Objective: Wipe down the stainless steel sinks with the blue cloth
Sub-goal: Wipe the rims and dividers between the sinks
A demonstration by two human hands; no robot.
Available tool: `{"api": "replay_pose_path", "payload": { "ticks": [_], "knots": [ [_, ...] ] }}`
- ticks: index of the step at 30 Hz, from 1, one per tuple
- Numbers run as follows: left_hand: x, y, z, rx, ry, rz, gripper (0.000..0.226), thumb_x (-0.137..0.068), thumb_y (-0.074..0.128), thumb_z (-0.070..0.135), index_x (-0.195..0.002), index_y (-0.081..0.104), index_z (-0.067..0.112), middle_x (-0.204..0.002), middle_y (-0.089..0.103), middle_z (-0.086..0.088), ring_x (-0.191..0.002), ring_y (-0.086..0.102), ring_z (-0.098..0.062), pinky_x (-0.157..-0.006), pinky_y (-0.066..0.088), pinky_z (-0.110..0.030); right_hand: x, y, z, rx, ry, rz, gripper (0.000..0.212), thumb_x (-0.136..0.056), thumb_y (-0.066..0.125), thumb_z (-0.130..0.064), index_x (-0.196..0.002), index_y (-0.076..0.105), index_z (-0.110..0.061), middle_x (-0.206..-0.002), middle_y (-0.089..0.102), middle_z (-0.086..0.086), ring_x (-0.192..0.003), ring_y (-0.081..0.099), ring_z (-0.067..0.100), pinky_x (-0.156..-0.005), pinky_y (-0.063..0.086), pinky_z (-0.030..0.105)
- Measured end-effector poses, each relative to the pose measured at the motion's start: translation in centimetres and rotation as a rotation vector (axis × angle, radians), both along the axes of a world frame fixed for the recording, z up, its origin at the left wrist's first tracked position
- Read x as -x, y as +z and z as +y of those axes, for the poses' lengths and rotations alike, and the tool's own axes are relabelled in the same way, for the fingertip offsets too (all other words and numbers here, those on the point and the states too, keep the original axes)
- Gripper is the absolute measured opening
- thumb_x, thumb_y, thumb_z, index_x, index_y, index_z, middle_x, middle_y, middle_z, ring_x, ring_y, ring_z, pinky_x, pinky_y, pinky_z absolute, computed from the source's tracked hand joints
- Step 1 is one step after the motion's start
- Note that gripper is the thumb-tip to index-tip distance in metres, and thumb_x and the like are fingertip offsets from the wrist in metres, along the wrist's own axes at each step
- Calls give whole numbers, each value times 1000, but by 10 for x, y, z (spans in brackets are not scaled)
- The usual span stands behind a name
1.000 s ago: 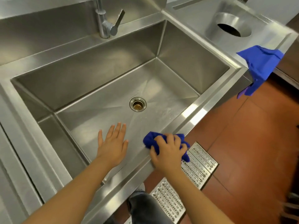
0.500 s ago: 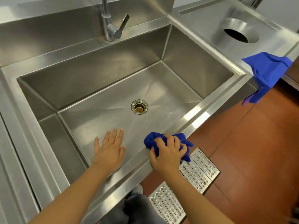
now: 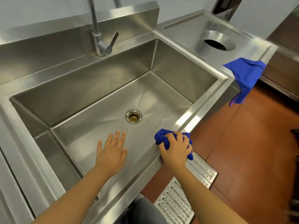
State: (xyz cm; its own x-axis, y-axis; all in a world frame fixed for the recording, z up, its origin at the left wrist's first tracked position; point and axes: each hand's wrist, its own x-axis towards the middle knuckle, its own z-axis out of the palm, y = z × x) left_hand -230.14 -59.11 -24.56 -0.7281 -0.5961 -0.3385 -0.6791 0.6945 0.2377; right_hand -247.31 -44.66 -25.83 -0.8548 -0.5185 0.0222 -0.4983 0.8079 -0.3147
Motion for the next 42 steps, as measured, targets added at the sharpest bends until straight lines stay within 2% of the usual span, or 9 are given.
{"api": "replay_pose_path", "payload": {
  "ticks": [5, 13, 18, 23, 28, 33, 37, 40, 42],
  "knots": [
    [26, -5, 4, -12, -83, -9, 89, -68, -21, 57, -152, -11, 29, -162, -8, 4, -149, -7, -19, -117, -2, -49, 21, 0, -5, 5, 42, -9, 30, -74, 49, -36, -97, 64, -24, -118, 55, 0, -120, 40, 33, -97, 25, 56],
    [89, -10, -6, -21, -62, 4, 72, -85, -9, 55, -152, -12, 28, -161, -12, 4, -148, -10, -18, -117, -2, -48, 122, 12, -10, -40, -15, -112, 26, -85, 56, -31, -111, 59, -27, -124, 47, -2, -123, 32, 27, -102, 22, 49],
    [137, -15, -12, -41, -61, 1, 61, -97, 5, 49, -152, -11, 27, -161, -10, 3, -149, -8, -19, -117, -1, -49, 84, 0, 2, 25, 29, -2, 26, -74, 52, -41, -92, 64, -27, -115, 57, 0, -112, 46, 32, -92, 35, 55],
    [187, -16, -7, -38, -113, -3, 68, -86, -7, 53, -151, -14, 33, -161, -11, 5, -148, -10, -17, -116, -2, -50, 134, 0, 0, -54, 217, 46, 27, -71, 46, -43, -88, 61, -29, -103, 57, -3, -102, 48, 29, -85, 38, 56],
    [219, -7, -3, -53, -108, 36, 81, -72, -20, 57, -150, -17, 33, -161, -13, 6, -148, -11, -15, -116, -6, -48, 258, 14, -9, -130, 42, -101, 28, -85, 55, -33, -113, 57, -27, -125, 46, -1, -125, 32, 27, -101, 23, 47],
    [232, -13, -7, -61, -41, 29, 88, -68, -20, 59, -150, -16, 30, -162, -8, 5, -148, -7, -16, -116, -4, -48, 234, 5, -9, -71, -28, -13, 28, -76, 51, -34, -99, 63, -23, -120, 53, 3, -118, 40, 32, -99, 28, 53],
    [243, -18, -7, -92, -24, -18, 77, -80, -11, 60, -150, -17, 28, -161, -9, 4, -149, -7, -18, -116, -2, -50, 202, -1, 2, 13, 127, 63, 28, -70, 47, -40, -87, 63, -25, -109, 58, 2, -108, 45, 31, -91, 35, 58],
    [256, -18, -10, -88, -22, -36, 61, -100, 12, 48, -151, -14, 27, -162, -8, 4, -149, -6, -17, -117, -1, -50, 233, -5, 3, -26, 263, 124, 25, -71, 47, -40, -84, 61, -25, -102, 58, 0, -100, 49, 30, -90, 33, 55],
    [262, -17, -11, -74, -20, -27, 62, -98, 9, 50, -152, -12, 27, -162, -7, 4, -149, -5, -17, -116, -1, -51, 264, -3, -3, -56, 239, 125, 29, -70, 45, -41, -87, 61, -24, -100, 56, 0, -98, 50, 30, -89, 31, 51]
  ]
}}
